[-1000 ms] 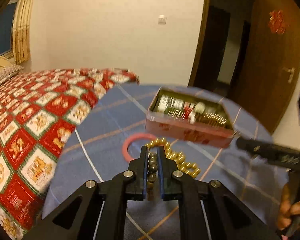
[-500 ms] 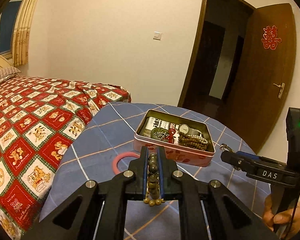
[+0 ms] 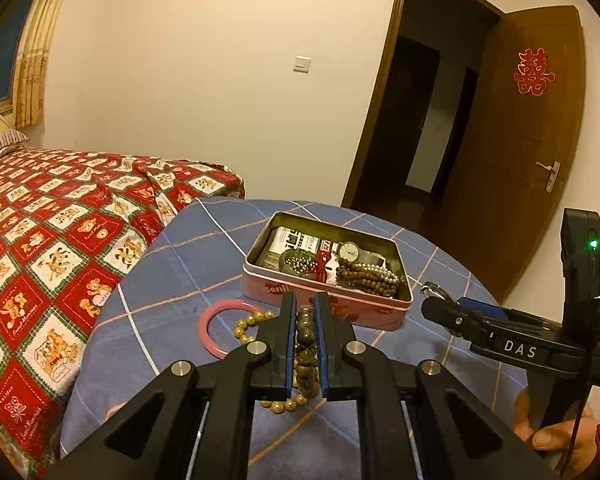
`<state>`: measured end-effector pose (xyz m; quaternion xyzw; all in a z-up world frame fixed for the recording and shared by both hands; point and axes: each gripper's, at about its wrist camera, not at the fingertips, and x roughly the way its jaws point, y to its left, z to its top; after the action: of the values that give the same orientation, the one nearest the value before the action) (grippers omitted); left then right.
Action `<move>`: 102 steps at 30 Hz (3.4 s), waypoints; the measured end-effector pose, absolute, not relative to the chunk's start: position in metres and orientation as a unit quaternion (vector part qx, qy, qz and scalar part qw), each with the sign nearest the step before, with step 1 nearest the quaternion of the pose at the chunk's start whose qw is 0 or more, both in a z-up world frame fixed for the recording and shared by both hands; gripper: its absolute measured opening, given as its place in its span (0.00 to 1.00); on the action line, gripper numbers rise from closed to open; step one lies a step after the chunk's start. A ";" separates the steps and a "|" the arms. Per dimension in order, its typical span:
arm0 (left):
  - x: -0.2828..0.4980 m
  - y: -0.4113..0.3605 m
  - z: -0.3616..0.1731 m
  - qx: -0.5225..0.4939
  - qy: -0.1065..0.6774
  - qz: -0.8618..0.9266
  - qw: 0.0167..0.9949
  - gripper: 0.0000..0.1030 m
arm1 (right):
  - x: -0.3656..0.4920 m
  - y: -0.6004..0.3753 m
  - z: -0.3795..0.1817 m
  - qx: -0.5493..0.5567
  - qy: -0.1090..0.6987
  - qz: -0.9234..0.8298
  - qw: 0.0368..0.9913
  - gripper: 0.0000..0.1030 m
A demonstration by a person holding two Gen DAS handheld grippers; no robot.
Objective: Organize jewelry
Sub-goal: 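Close the right gripper on the silver bangle and lift it while the left holds the beads, then carry the grey beads and silver bangle into the pink tin and open both grippers, then move both open grippers back toward the pink bangle and gold beads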
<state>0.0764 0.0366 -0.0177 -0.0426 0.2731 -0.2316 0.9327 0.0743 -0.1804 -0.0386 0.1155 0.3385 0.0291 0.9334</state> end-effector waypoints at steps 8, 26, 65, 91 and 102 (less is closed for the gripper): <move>0.076 0.032 -0.019 -0.042 0.275 -0.236 0.931 0.08 | 0.075 -0.180 -0.041 0.114 0.340 0.028 0.933 0.71; 0.082 0.025 -0.017 -0.062 0.272 -0.265 0.923 0.08 | 0.077 -0.189 -0.036 0.117 0.331 0.022 0.936 0.71; 0.253 -0.054 -0.044 -0.054 0.325 -0.257 0.909 0.08 | 0.213 -0.215 -0.058 0.111 0.354 -0.018 0.929 0.71; 0.210 -0.032 -0.026 -0.005 0.314 -0.175 0.933 0.77 | 0.155 -0.221 -0.037 0.133 0.321 -0.003 0.938 0.86; 0.154 -0.020 -0.038 0.025 0.327 -0.143 0.934 0.77 | 0.118 -0.202 -0.047 0.119 0.339 -0.007 0.933 0.86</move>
<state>0.1540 -0.0198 -0.0375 0.0248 0.3265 -0.1434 0.9339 0.1181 -0.2015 -0.0469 0.1191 0.3391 -0.0074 0.9331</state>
